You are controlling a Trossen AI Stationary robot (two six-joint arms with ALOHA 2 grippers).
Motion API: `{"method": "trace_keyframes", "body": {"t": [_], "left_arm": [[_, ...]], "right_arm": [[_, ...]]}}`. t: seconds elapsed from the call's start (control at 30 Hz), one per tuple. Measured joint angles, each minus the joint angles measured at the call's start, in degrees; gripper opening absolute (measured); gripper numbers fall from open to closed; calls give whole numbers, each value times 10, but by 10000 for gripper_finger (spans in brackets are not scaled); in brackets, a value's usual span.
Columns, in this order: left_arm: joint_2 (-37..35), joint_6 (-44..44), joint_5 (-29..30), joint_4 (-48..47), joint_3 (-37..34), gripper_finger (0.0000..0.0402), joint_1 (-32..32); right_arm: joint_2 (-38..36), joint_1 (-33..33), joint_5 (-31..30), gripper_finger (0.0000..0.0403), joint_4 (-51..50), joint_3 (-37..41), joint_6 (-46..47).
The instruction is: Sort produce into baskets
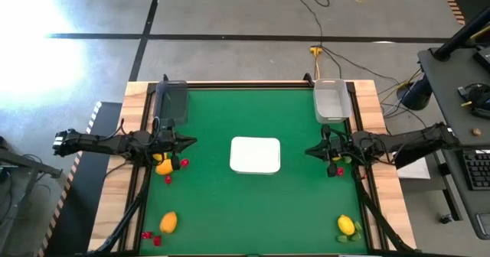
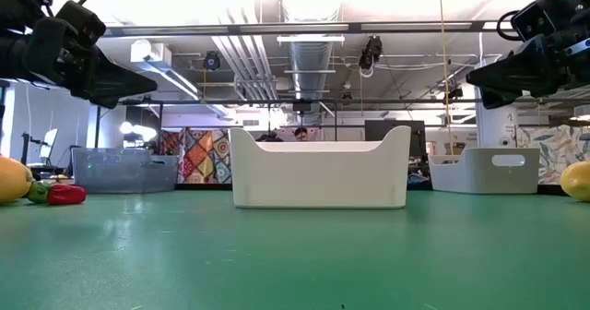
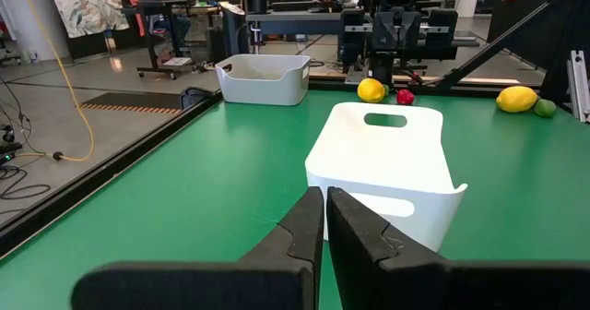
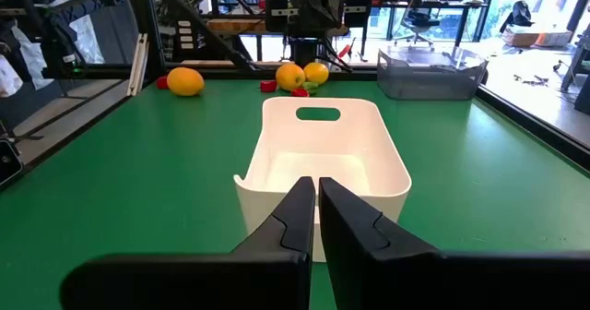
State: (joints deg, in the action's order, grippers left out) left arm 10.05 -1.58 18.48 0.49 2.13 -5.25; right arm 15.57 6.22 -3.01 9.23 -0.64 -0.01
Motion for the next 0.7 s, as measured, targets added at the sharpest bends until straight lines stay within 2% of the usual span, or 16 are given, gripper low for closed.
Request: {"method": "trace_keyframes", "body": {"t": [0.53, 0.57, 0.67, 0.7], "left_arm": [[0, -1, 5, 4, 0, 2, 0], [0, -15, 5, 11, 0, 2, 0], [0, -134, 5, 52, 0, 2, 0], [0, -141, 17, 69, 0, 2, 0]], "right_arm": [[0, 0, 0, 13, 0, 0, 0], [0, 0, 0, 13, 0, 0, 0], [0, 0, 0, 13, 0, 0, 0], [0, 0, 0, 13, 0, 0, 0]]}}
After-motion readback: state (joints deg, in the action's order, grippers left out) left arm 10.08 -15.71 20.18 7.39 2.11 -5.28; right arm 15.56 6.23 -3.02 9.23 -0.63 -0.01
